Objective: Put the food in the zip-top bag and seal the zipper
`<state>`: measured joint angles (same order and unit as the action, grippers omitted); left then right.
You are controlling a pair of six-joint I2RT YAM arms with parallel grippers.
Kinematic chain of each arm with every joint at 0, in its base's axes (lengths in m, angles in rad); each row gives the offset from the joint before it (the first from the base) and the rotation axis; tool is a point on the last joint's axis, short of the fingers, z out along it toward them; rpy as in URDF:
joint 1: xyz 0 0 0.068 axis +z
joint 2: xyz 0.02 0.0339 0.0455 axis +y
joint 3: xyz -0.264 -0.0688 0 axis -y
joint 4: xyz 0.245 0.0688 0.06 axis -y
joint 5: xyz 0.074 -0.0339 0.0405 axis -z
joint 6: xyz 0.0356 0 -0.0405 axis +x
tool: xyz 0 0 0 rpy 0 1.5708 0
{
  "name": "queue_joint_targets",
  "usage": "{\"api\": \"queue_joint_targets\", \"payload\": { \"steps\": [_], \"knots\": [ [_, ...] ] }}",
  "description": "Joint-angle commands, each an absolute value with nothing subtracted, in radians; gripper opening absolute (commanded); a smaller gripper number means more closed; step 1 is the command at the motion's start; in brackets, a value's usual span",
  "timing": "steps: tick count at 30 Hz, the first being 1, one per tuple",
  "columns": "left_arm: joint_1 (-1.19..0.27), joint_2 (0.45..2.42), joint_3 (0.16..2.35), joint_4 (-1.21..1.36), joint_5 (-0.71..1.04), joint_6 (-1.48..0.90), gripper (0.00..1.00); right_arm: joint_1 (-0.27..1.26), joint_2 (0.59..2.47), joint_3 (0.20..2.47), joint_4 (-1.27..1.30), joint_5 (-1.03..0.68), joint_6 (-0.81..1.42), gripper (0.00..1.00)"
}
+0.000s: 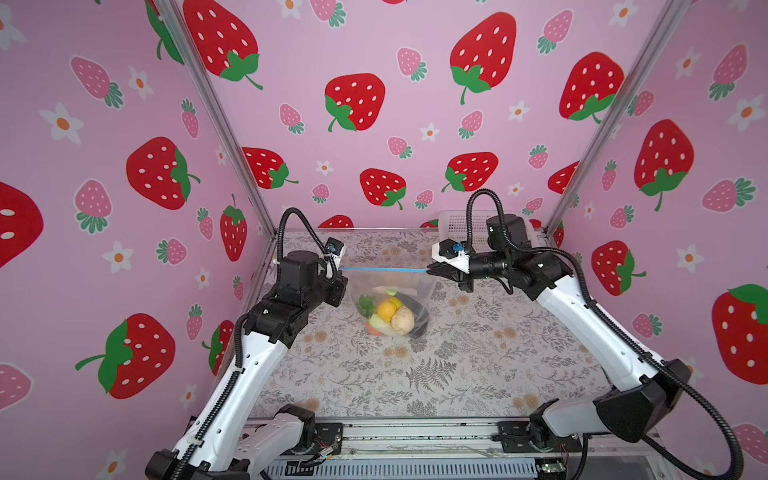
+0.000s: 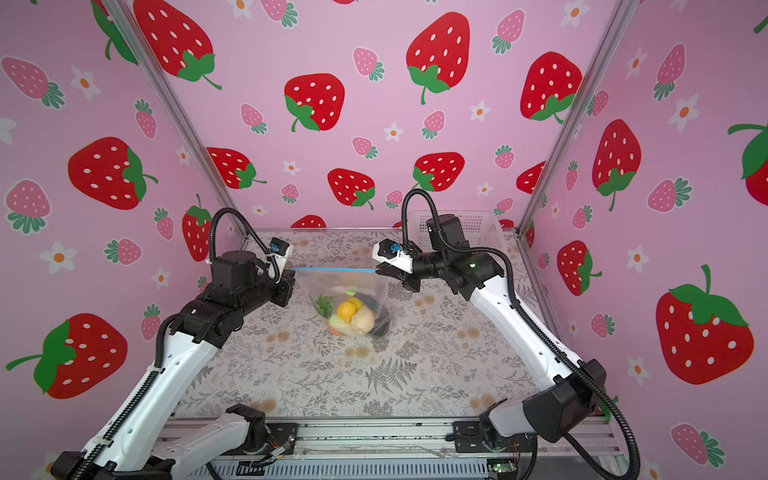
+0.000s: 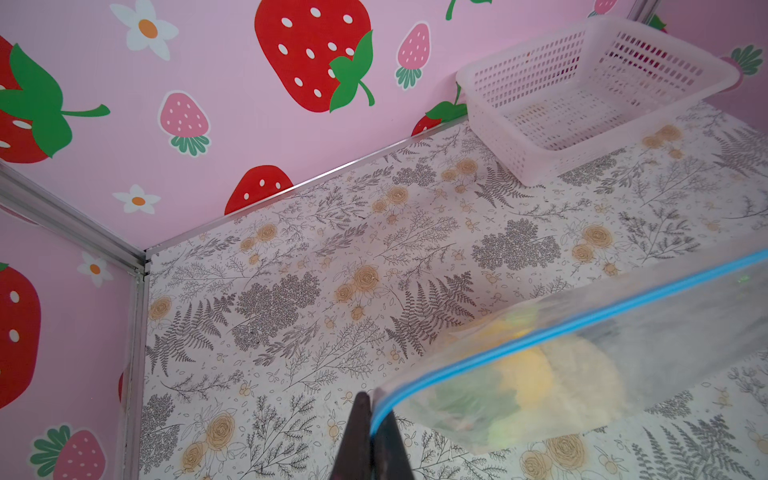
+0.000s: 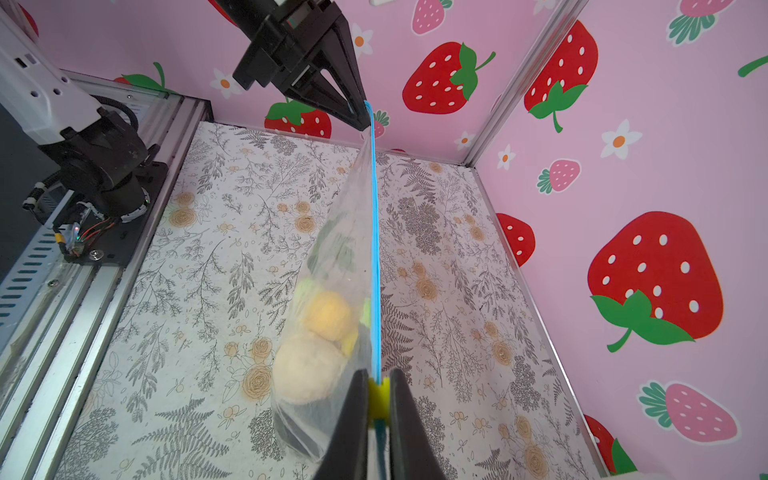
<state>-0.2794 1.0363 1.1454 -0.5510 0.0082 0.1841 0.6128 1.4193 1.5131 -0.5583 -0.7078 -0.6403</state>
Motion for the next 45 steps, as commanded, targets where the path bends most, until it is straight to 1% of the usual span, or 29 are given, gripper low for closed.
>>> {"api": "queue_joint_targets", "payload": {
  "steps": [1, 16, 22, 31, 45],
  "knots": [
    [-0.256, 1.035, 1.18, -0.578, -0.048, 0.176, 0.0, 0.595, 1.373, 1.503, -0.56, -0.725, -0.641, 0.0],
    [-0.252, 1.036, 1.18, -0.58, -0.043, 0.172, 0.0, 0.586, 1.37, 1.497, -0.558, -0.727, -0.645, 0.0],
    [-0.252, 1.054, 1.21, -0.59, 0.02, 0.141, 0.0, 0.589, 1.387, 1.483, -0.523, -0.779, -0.643, 0.0],
    [-0.254, 1.077, 1.252, -0.59, 0.104, 0.103, 0.0, 0.595, 1.392, 1.486, -0.514, -0.779, -0.641, 0.0],
    [-0.256, 1.035, 1.244, -0.609, 0.099, 0.106, 0.0, 0.601, 1.385, 1.486, -0.514, -0.769, -0.637, 0.0]
  ]
}}
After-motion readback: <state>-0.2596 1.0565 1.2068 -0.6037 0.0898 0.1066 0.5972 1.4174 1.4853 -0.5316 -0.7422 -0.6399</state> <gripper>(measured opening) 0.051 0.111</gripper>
